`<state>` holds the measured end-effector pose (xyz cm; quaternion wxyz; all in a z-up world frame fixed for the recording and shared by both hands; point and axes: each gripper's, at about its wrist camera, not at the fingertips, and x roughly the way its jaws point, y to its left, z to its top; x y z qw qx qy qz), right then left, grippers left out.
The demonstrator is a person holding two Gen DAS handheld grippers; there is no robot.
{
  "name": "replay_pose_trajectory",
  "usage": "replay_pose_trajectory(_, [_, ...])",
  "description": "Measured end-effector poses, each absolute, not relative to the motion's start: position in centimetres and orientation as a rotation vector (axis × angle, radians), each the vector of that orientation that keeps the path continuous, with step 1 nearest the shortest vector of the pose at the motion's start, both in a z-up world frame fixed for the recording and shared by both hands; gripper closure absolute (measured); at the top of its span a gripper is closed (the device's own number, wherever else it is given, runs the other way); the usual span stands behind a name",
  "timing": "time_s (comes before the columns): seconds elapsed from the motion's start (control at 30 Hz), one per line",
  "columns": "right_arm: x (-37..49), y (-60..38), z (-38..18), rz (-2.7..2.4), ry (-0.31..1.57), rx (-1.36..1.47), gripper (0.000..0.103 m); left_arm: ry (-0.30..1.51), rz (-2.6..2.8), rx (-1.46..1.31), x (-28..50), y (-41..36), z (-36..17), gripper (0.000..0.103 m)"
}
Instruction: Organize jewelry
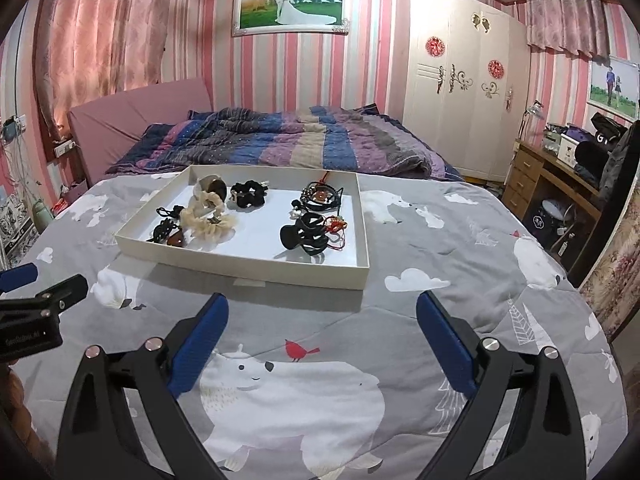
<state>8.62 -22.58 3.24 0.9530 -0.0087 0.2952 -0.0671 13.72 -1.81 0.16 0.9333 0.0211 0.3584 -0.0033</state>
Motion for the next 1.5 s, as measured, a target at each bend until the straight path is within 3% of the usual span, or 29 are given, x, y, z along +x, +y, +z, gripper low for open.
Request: replay_pose_trajectory(1.5, [8.5, -22.85, 3.13, -0.15, 0.602, -0.013, 0.008, 0.695, 0.012, 0.06, 12.79, -1.97, 0.73, 0.003])
